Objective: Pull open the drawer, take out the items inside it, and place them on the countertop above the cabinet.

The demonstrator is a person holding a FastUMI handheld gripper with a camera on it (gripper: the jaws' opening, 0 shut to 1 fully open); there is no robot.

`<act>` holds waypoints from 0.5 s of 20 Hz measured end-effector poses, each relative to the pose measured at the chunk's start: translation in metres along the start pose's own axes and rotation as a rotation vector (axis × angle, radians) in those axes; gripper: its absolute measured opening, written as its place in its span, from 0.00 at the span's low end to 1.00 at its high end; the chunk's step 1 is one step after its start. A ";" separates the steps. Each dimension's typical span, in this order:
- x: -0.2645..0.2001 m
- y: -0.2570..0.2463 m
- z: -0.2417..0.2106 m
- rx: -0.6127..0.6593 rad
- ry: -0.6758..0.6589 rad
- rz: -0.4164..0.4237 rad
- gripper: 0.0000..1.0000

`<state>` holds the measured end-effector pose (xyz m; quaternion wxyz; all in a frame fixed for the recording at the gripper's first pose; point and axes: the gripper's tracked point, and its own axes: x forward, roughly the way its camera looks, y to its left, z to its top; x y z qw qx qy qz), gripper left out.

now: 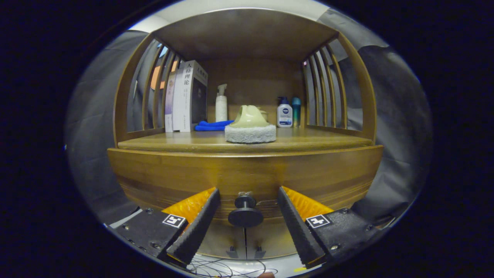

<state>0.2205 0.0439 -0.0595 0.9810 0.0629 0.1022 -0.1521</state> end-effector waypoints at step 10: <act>0.007 0.001 0.003 0.010 0.019 -0.003 0.98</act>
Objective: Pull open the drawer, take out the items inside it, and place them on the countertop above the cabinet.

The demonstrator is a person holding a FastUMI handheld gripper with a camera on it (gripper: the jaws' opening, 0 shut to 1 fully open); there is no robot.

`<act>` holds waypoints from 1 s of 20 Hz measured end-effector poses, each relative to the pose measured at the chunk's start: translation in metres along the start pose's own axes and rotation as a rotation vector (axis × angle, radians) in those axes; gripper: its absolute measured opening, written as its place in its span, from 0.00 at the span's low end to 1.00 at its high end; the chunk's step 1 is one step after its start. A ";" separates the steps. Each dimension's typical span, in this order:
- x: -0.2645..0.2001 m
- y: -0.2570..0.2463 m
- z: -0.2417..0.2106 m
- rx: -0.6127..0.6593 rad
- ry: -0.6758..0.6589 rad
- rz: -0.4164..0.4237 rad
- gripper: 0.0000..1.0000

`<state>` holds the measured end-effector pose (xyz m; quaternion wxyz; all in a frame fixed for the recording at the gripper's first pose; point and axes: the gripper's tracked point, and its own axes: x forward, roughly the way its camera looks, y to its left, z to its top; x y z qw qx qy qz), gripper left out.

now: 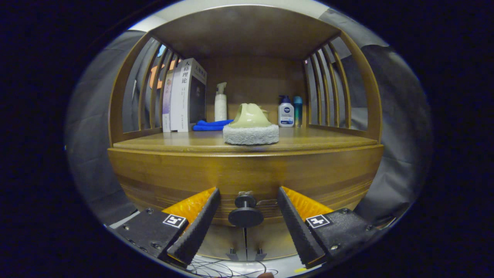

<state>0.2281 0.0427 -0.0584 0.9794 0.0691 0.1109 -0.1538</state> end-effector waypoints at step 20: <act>-0.235 -0.152 0.053 -0.058 -0.287 0.254 0.98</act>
